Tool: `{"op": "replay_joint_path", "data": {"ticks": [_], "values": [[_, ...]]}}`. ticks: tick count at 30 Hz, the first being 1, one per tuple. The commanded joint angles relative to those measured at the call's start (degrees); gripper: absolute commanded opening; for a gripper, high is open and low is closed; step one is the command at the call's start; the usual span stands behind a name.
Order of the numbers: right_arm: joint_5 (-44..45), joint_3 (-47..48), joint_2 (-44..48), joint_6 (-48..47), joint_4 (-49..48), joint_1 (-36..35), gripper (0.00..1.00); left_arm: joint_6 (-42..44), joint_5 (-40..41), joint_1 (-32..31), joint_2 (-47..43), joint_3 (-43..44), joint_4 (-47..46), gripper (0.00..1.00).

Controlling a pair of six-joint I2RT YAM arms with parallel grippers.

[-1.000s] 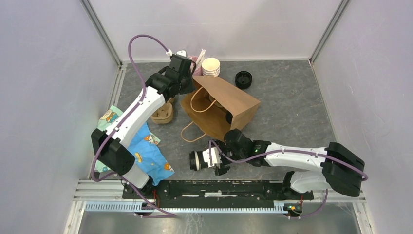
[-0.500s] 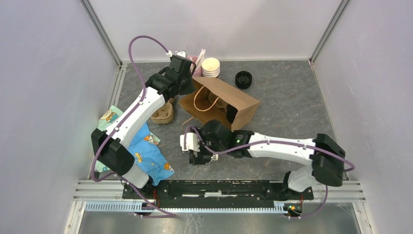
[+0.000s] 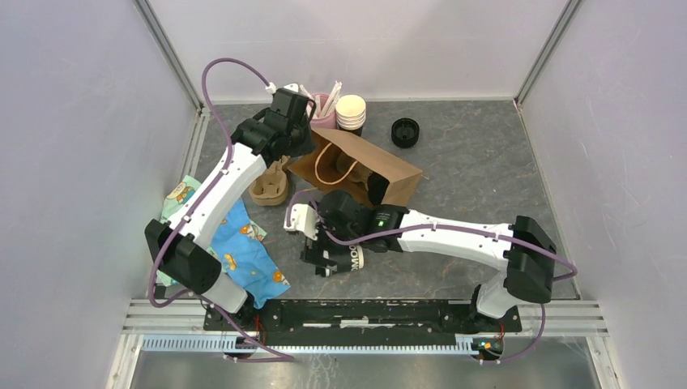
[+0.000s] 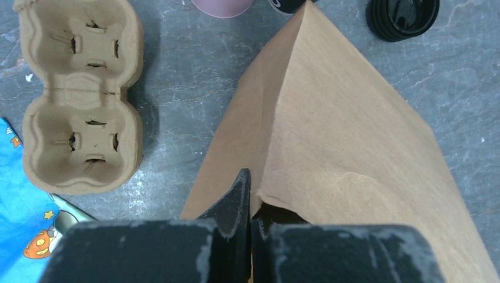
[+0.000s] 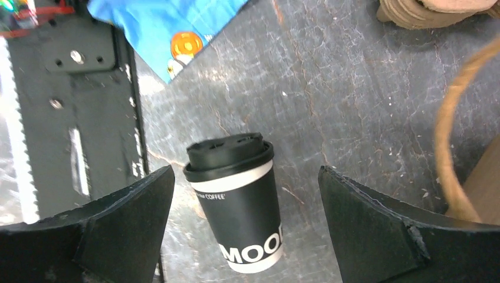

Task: Pack the takeout coffee
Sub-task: Place the coffee cup at the center of the board.

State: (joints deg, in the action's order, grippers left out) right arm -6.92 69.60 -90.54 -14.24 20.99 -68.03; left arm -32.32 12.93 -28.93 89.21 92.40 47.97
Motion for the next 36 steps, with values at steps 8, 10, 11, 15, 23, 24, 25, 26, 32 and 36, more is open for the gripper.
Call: {"op": "replay_joint_path", "data": {"ticks": [8, 10, 11, 15, 23, 24, 25, 26, 32, 36], "values": [[10.5, 14.9, -5.6, 26.7, 18.2, -5.2, 0.98, -4.6, 1.5, 0.6, 0.5, 5.6, 2.7, 0.02], [12.0, 14.0, -5.5, 28.2, 17.1, -6.8, 0.98, -4.4, 1.1, 0.6, 0.9, 5.8, 2.3, 0.02], [12.3, 13.8, -5.5, 29.0, 16.6, -7.3, 0.98, -4.4, 1.1, 0.5, 1.1, 6.1, 2.2, 0.02], [13.6, 14.9, -4.6, 34.9, 17.6, -9.2, 0.98, -7.0, 2.0, 0.7, 1.8, 7.7, 2.6, 0.02], [29.2, 22.4, -6.3, 50.4, 30.9, -14.7, 0.98, -13.8, -1.7, 2.2, 1.2, 6.5, 3.3, 0.02], [32.1, 25.4, -8.5, 53.8, 36.3, -15.3, 0.98, -14.0, -1.9, 2.2, 1.2, 6.6, 3.3, 0.02], [35.5, 28.6, -10.1, 57.2, 40.3, -15.9, 0.98, -14.3, -2.0, 2.2, 1.2, 6.8, 3.7, 0.02], [36.3, 30.7, -11.8, 60.9, 43.5, -16.4, 0.98, -14.7, -2.2, 2.4, 1.2, 7.0, 4.1, 0.02], [36.8, 34.0, -20.4, 69.3, 46.3, -20.2, 0.93, -13.9, -2.6, 2.5, 0.5, 7.0, 4.5, 0.02], [40.6, 34.4, -22.8, 71.8, 48.7, -21.5, 0.88, -12.5, -3.0, 2.6, 0.7, 7.1, 4.1, 0.02]]}}
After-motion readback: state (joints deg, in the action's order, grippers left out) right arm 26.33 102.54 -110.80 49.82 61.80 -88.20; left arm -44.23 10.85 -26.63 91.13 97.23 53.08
